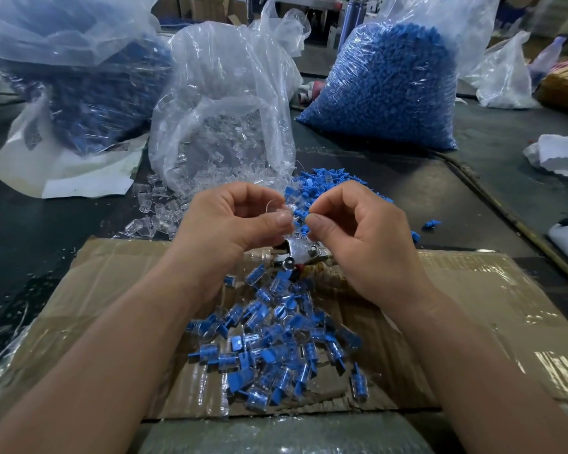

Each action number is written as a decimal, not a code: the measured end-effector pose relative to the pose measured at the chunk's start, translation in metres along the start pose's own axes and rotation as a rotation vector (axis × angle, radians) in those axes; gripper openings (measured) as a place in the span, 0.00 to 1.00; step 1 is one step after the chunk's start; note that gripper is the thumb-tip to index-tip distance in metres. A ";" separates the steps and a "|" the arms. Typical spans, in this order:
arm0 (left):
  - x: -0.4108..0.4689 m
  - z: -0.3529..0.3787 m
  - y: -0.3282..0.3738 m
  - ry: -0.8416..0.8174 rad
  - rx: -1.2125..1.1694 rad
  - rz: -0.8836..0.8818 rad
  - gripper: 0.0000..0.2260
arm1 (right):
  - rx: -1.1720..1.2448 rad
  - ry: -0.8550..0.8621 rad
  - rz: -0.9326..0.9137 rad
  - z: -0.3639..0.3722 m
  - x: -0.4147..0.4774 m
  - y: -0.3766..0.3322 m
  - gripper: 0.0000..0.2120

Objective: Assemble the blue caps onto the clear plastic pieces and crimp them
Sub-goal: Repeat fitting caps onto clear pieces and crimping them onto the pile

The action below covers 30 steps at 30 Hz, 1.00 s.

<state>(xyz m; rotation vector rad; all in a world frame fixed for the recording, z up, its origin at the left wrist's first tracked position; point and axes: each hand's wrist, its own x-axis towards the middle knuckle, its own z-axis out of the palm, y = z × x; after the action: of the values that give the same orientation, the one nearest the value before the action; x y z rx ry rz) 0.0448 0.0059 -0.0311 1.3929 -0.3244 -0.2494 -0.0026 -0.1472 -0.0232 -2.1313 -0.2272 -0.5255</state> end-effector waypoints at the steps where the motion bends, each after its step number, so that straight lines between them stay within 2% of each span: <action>1: 0.000 0.000 0.000 0.006 -0.023 -0.010 0.12 | -0.003 -0.004 -0.001 0.000 0.000 0.000 0.11; 4: 0.000 0.000 -0.001 0.015 -0.045 -0.018 0.13 | -0.013 -0.004 -0.005 0.000 0.000 0.000 0.12; 13: -0.001 0.001 0.000 0.036 0.127 0.031 0.09 | -0.020 0.006 -0.008 0.000 0.000 -0.001 0.13; 20: -0.002 0.002 0.001 0.047 0.136 0.057 0.16 | 0.014 0.003 -0.003 -0.002 0.001 -0.001 0.13; 25: -0.004 0.004 0.003 0.004 0.128 0.074 0.08 | -0.017 -0.065 -0.012 0.000 0.000 -0.001 0.15; 30: -0.003 0.005 0.001 -0.008 0.137 0.067 0.08 | 0.009 -0.048 0.002 -0.001 0.000 0.000 0.13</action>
<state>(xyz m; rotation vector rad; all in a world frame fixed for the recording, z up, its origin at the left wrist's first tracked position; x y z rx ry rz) 0.0402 0.0031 -0.0294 1.5131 -0.3994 -0.1802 -0.0030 -0.1478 -0.0225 -2.1366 -0.2544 -0.4715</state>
